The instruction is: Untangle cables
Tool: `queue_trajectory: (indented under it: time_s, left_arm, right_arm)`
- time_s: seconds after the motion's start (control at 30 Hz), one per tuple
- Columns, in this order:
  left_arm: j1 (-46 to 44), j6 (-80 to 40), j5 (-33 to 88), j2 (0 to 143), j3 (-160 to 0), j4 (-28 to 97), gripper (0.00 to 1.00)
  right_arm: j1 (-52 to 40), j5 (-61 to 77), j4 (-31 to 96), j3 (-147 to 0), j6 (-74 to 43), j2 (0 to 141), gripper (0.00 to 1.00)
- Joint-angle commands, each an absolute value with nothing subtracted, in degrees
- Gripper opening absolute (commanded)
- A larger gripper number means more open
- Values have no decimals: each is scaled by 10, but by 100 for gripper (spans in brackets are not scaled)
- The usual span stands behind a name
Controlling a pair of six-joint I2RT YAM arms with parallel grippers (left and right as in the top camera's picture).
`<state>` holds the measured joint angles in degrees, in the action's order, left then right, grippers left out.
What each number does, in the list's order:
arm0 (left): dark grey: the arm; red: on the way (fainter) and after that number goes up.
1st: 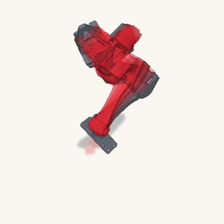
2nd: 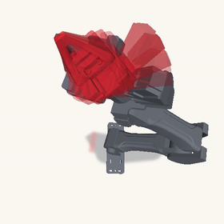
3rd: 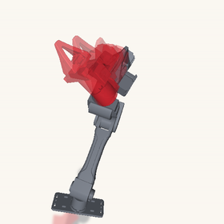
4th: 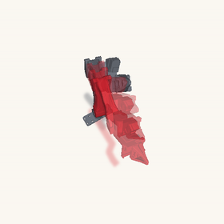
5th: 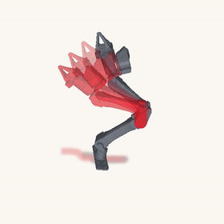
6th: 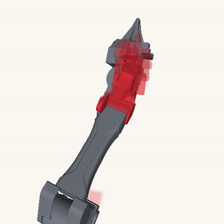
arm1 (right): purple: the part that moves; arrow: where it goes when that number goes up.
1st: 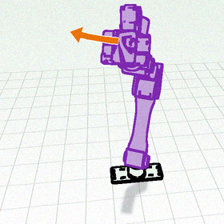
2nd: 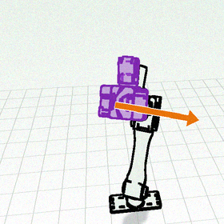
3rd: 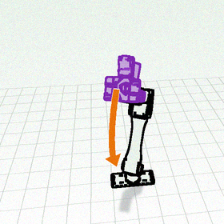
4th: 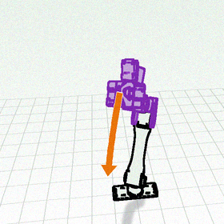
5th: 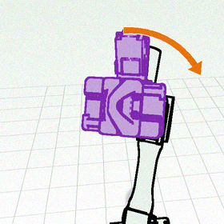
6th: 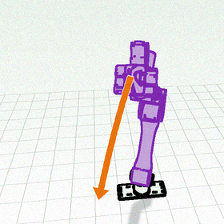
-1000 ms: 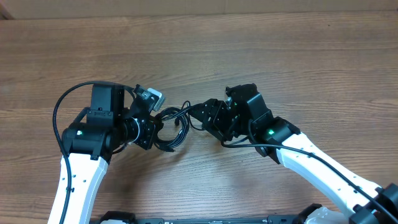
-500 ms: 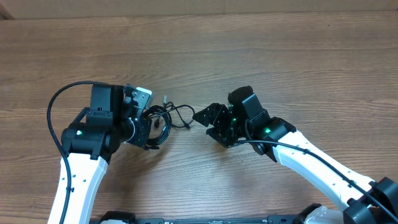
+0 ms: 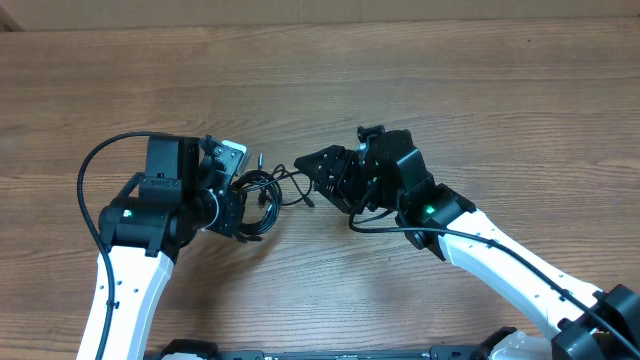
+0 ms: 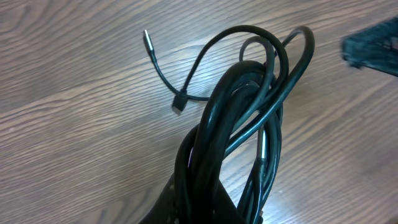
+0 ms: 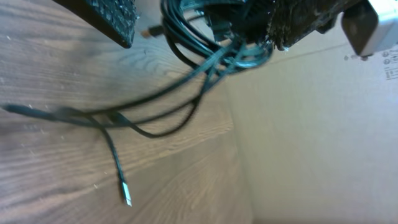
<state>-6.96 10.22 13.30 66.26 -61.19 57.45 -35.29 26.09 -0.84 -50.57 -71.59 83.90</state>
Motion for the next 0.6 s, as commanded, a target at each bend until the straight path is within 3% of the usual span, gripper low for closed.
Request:
queue_trajectory:
  time_s: [0.0, 0.27, 0.57]
  left_arm:
    - [-90, 103, 170, 656, -626, 569, 4]
    - [-149, 123, 169, 656, -626, 567, 4]
    - [-155, 122, 159, 656, -626, 558, 4]
  right_arm:
    - [-364, 230, -13, -509, -716, 842, 66]
    - [-371, 217, -32, -509, -716, 863, 57]
    - [-391, 223, -31, -509, -722, 870, 44]
